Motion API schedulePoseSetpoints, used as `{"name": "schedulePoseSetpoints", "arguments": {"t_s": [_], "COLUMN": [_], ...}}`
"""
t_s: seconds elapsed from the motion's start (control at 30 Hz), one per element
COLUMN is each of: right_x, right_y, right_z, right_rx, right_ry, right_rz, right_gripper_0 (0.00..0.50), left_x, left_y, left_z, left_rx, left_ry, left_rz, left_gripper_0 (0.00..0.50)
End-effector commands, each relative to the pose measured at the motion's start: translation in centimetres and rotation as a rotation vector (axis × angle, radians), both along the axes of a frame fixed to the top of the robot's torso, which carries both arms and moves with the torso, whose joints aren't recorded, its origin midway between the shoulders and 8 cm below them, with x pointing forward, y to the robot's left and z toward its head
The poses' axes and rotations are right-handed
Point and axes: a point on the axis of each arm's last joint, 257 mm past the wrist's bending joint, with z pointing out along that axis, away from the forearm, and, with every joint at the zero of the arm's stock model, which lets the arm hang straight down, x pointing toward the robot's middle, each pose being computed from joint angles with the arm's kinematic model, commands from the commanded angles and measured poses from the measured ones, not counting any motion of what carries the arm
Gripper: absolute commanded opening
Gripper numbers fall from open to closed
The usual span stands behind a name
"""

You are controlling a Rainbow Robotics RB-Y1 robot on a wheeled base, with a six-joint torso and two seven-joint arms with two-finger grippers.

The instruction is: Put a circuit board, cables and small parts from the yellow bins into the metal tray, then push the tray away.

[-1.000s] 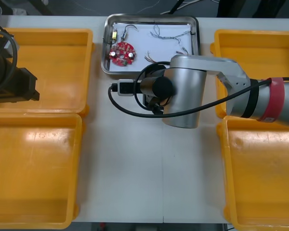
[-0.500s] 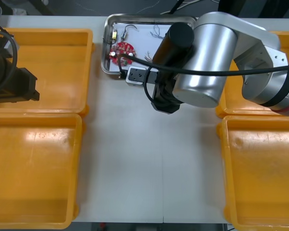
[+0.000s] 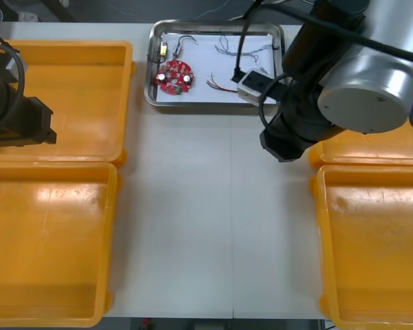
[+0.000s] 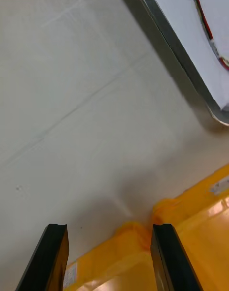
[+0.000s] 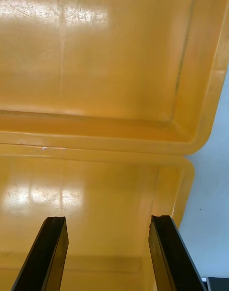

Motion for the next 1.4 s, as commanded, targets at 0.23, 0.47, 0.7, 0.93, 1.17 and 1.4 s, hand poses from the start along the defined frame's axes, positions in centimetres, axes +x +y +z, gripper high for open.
{"name": "schedulePoseSetpoints", "arguments": {"t_s": [0.23, 0.47, 0.7, 0.93, 1.17, 1.4], "right_x": [-1.9, -3.6, -4.2, -5.5, -6.3, -6.3], "right_y": [-8.1, -12.4, -16.9, -21.7, -24.6, -26.3], "right_z": [1.2, 0.7, 1.0, 0.6, -0.4, -1.7], "right_rx": [0.165, 0.275, 0.315, 0.340, 0.320, 0.318], "right_ry": [0.054, 0.103, 0.071, 0.057, 0.046, 0.086], "right_rz": [-0.349, -0.571, -0.711, -0.837, -0.919, -0.979], "right_gripper_0": [0.500, 0.500, 0.500, 0.500, 0.500, 0.500], "left_x": [0.1, 0.1, 0.1, 0.1, 0.1, 0.1], "left_y": [-0.5, -0.5, -0.5, -0.5, -0.5, -0.5], "left_z": [0.8, 0.8, 0.8, 0.8, 0.8, 0.8], "left_rx": [0.000, 0.000, 0.000, 0.000, 0.000, 0.000], "left_ry": [-0.030, -0.030, -0.030, -0.030, -0.030, -0.030], "left_rz": [-0.051, -0.051, -0.051, -0.051, -0.051, -0.051], "left_gripper_0": [0.500, 0.500, 0.500, 0.500, 0.500, 0.500]}}
